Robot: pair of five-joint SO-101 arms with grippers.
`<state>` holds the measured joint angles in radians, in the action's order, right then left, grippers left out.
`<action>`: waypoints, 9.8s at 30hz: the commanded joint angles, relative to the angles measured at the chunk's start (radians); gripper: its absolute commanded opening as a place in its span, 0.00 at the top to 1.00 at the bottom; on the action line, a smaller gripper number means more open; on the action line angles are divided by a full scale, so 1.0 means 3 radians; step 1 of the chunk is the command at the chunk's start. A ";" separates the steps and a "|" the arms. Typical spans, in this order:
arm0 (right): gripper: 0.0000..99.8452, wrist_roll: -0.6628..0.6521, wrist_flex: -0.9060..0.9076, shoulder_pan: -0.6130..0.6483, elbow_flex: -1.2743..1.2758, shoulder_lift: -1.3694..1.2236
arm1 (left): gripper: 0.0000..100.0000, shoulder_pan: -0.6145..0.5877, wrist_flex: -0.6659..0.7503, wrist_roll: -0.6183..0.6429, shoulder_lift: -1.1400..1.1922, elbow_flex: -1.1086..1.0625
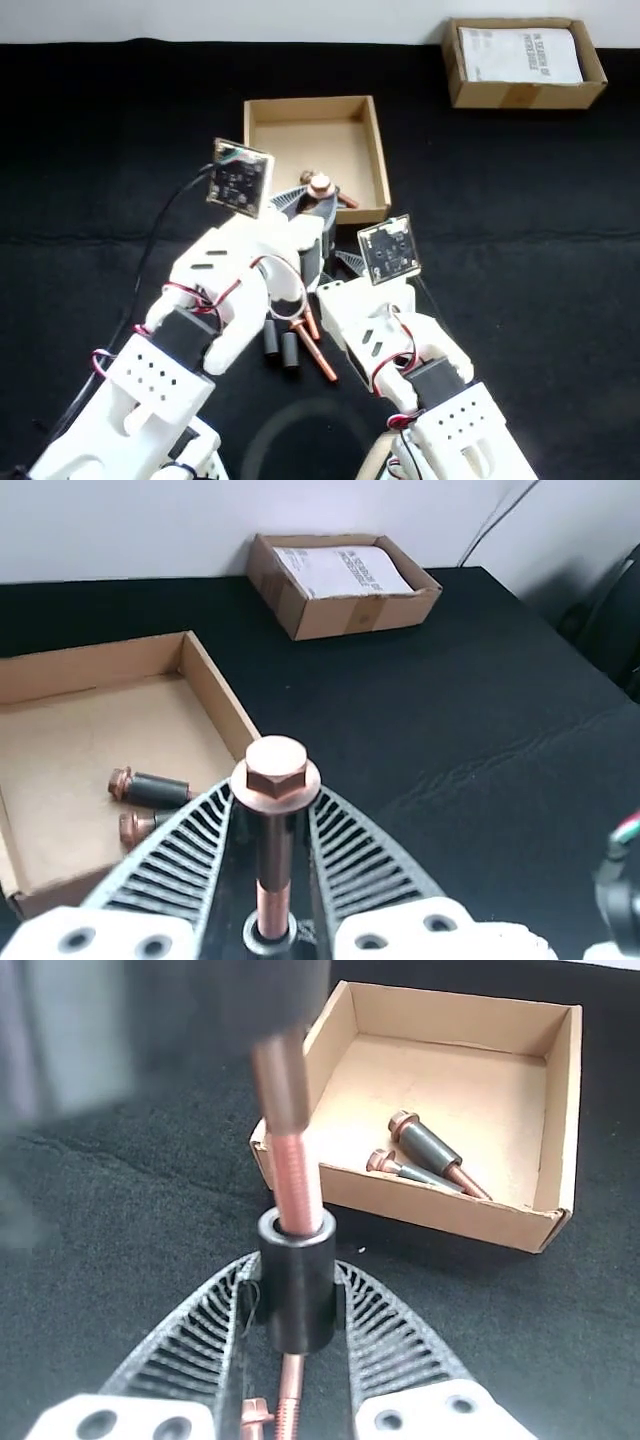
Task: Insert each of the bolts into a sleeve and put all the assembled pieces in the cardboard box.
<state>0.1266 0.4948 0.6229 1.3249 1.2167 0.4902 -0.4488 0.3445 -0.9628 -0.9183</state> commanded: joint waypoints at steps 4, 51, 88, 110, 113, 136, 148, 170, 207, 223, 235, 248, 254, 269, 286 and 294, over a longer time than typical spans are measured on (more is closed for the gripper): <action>0.99 -0.0005 -0.0013 -0.0166 -0.0049 0.0095 | 0.99 0.0074 0.0000 0.0015 -0.0018 -0.0008; 0.99 -0.0261 -0.0366 -0.0580 -0.0601 -0.0657 | 0.92 -0.0028 -0.2537 -0.0292 -0.0555 0.0683; 0.99 -0.0604 0.1184 -0.0923 -0.5828 -0.5792 | 0.99 -0.2084 -0.0696 -0.0486 -0.2821 -0.2335; 0.81 -0.1473 0.3537 -0.0816 -0.9377 -0.7541 | 0.99 -0.2079 -0.0721 -0.0476 -0.2831 -0.2585; 0.81 -0.1187 0.4089 -0.0703 -1.0012 -0.7541 | 0.99 -0.2084 -0.0869 -0.0476 -0.2826 -0.2585; 0.88 -0.0281 0.4217 0.0540 -0.5941 -0.3956 | 0.99 -0.2094 -0.1974 -0.0481 -0.2821 -0.2575; 0.88 0.0118 0.3562 0.0882 -0.4478 -0.3813 | 0.99 -0.2877 -0.2020 -0.0563 -0.2821 -0.2591; 0.88 0.0230 0.2079 0.1394 -0.2989 -0.3895 | 0.99 -0.3414 -0.2143 -0.0818 -0.2816 -0.2591; 0.99 0.0245 0.2902 0.1174 -0.4401 -0.4872 | 0.99 -0.3388 -0.2163 -0.0813 -0.2821 -0.2591; 0.99 0.0184 0.4227 0.0770 -0.6242 -0.3900 | 0.99 -0.2698 -0.2833 -0.0803 -0.2411 -0.1317; 0.99 0.0179 0.4217 0.0130 -0.4309 -0.2043 | 0.99 -0.1808 -0.3422 -0.0235 -0.0049 0.0898; 0.99 -0.0435 0.3675 -0.1337 -0.2406 -0.0458 | 0.99 -0.0453 -0.3739 0.0655 0.1859 0.1997; 0.99 -0.0680 0.3460 -0.1757 -0.1767 0.0064 | 0.85 -0.0366 -0.3744 0.1038 0.2877 0.2529; 0.99 -0.0777 0.3460 -0.1910 -0.1332 0.0698 | 0.87 -0.0371 -0.3734 0.1238 0.4514 0.3516; 0.99 -0.0915 0.3460 -0.1910 -0.1343 0.0688 | 0.87 -0.0376 -0.3764 0.1243 0.5501 0.4355; 0.99 -0.0915 0.3317 -0.1910 -0.1322 0.0683 | 0.87 -0.0350 -0.4000 0.1238 0.5317 0.4365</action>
<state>-0.1389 1.5106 0.0598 0.9260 1.4177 0.3736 -1.6210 0.7127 0.6928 0.3613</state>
